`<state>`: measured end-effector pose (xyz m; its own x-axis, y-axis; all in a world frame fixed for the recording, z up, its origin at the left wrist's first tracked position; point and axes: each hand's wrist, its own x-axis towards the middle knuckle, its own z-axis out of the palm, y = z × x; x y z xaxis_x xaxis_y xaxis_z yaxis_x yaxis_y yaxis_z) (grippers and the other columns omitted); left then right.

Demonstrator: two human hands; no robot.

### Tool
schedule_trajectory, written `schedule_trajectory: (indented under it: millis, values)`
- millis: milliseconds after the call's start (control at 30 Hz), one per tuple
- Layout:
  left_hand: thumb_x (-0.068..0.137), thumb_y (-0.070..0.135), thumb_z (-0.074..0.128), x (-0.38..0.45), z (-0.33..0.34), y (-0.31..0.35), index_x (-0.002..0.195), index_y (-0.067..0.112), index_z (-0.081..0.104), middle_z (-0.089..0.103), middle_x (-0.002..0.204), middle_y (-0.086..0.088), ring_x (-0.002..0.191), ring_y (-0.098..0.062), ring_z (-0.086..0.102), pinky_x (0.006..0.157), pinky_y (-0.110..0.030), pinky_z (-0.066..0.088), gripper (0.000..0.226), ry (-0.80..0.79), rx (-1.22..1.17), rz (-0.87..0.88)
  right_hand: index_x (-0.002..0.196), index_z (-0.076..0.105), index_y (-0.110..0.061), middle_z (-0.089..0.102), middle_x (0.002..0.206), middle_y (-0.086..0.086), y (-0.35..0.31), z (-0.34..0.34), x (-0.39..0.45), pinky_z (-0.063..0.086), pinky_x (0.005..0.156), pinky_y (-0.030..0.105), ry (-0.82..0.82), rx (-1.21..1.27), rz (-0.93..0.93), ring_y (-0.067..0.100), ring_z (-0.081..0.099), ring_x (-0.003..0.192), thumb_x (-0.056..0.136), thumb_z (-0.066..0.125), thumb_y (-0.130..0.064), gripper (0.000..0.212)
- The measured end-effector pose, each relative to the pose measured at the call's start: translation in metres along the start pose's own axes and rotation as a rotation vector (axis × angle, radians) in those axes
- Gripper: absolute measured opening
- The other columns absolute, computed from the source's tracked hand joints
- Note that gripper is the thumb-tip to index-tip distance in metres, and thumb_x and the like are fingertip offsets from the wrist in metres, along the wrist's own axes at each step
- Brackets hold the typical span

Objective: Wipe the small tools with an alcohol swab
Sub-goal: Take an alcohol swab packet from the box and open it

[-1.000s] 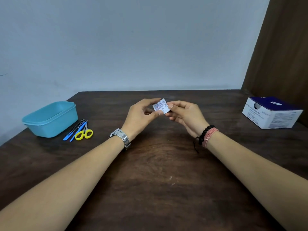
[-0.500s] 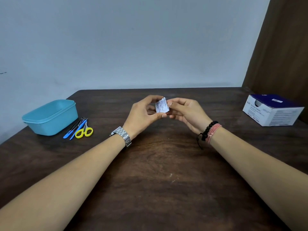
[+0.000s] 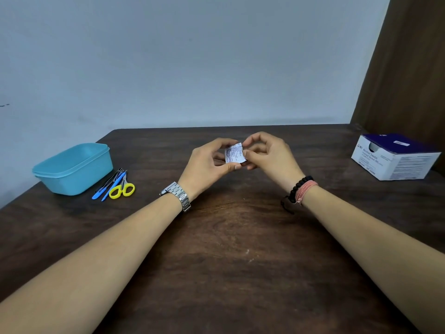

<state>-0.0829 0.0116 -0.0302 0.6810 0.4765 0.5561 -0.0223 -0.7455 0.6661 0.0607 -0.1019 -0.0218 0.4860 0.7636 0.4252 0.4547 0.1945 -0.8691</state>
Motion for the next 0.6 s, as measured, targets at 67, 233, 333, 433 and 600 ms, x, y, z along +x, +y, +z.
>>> schedule_trajectory:
  millis: [67,233,333,433,600]
  values:
    - [0.075,0.018,0.084,0.0002,0.0000,0.0002,0.119,0.026,0.064,0.068,0.113,0.010,0.087,-0.004,0.071,0.080,-0.019,0.056,0.049,0.004,0.009,0.001,0.091,0.064,-0.009,0.072,0.074,-0.001,0.0000,0.0009,-0.0007,0.058,0.061,0.026,0.007,0.005,-0.009,0.010,0.069,0.063,0.088,0.068,-0.005,0.006]
    - [0.074,0.019,0.085,0.0007,0.0006,-0.0005,0.119,0.023,0.065,0.068,0.114,0.008,0.086,-0.005,0.070,0.079,-0.016,0.055,0.049,0.027,0.024,0.008,0.087,0.071,-0.009,0.073,0.084,0.004,-0.0006,-0.0009,-0.0020,0.059,0.063,0.028,0.036,-0.027,-0.046,0.016,0.073,0.073,0.086,0.072,-0.010,0.003]
    - [0.074,0.020,0.085,0.0017,0.0005,-0.0020,0.119,0.024,0.065,0.069,0.112,0.008,0.087,-0.005,0.070,0.080,-0.021,0.057,0.050,0.042,0.035,0.007,0.085,0.072,-0.010,0.073,0.082,0.001,-0.0038,-0.0021,-0.0032,0.056,0.060,0.022,0.057,-0.083,-0.078,0.015,0.073,0.072,0.085,0.074,-0.013,0.003]
    - [0.074,0.023,0.084,0.0026,0.0004,-0.0050,0.121,0.024,0.064,0.068,0.114,0.007,0.089,-0.007,0.070,0.082,-0.028,0.059,0.050,0.051,0.063,0.022,0.084,0.075,-0.016,0.073,0.081,-0.007,-0.0043,-0.0031,-0.0033,0.054,0.059,0.019,0.058,-0.146,-0.062,0.016,0.071,0.064,0.086,0.073,-0.019,0.005]
    - [0.074,0.024,0.084,0.0036,0.0015,-0.0086,0.121,0.021,0.064,0.068,0.115,0.005,0.089,-0.009,0.069,0.081,-0.029,0.059,0.051,0.074,0.142,0.083,0.090,0.078,-0.017,0.073,0.078,-0.005,-0.0036,-0.0005,-0.0022,0.051,0.060,0.019,0.024,-0.103,0.030,0.007,0.064,0.060,0.090,0.067,-0.022,0.011]
